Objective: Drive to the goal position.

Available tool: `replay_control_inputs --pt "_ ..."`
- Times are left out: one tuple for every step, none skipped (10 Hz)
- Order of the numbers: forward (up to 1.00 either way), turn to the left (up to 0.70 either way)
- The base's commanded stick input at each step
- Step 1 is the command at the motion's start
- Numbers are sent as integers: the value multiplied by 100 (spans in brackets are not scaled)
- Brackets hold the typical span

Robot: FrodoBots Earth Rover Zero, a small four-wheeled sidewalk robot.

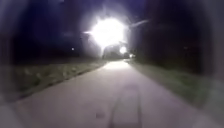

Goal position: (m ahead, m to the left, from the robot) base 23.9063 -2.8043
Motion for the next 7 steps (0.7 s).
replay_control_inputs --pt "100 0" --pt "100 0" --pt "100 0" --pt "100 0" --pt "100 0" --pt "100 0" --pt "100 0"
